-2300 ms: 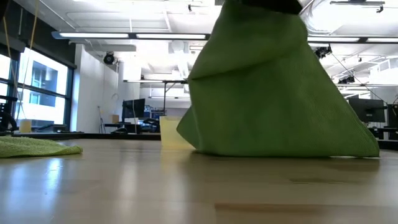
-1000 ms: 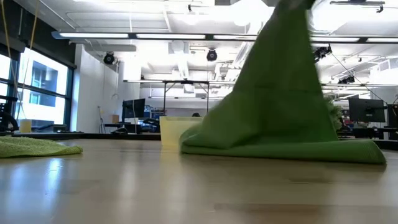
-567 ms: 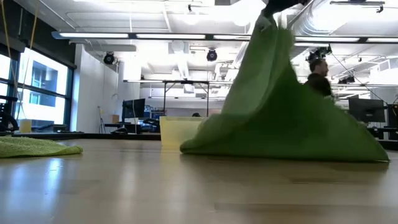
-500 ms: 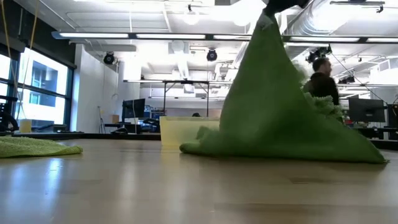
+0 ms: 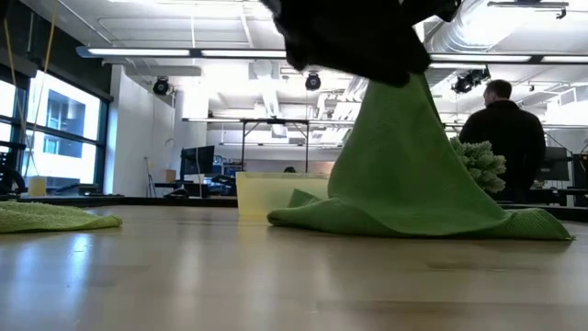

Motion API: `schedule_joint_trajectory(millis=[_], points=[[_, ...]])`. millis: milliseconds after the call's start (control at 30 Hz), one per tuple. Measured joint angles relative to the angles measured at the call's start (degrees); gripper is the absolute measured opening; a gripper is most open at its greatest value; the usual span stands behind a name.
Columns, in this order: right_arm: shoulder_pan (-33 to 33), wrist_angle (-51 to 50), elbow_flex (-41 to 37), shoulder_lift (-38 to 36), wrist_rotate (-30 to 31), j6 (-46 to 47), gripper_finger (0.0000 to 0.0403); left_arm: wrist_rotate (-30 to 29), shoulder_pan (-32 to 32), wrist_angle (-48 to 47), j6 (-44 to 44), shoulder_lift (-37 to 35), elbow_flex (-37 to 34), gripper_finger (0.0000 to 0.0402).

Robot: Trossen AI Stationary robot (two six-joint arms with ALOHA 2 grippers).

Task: Roll microfiber towels into tight, uniform cylinder then place into a basket
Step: Fold the green microfiber cloth

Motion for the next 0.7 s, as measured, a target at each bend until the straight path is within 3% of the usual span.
schedule_joint_trajectory(millis=[367, 533, 700], points=[[-0.02, -0.14, 0.0, 0.25, -0.04, 6.86, 0.0, -1.76, 0.82, 26.52, 13.28, 13.06, -0.75, 0.0184], [-0.04, -0.66, 0.0, 1.7, -0.35, 7.31, 0.0, -8.34, 1.45, 30.17, 17.34, 19.13, 3.66, 0.0184], [-0.39, -0.83, 0.0, 3.93, -0.83, 6.99, 0.0, -6.98, 2.46, 28.9, 17.04, 23.41, 8.73, 0.0184]])
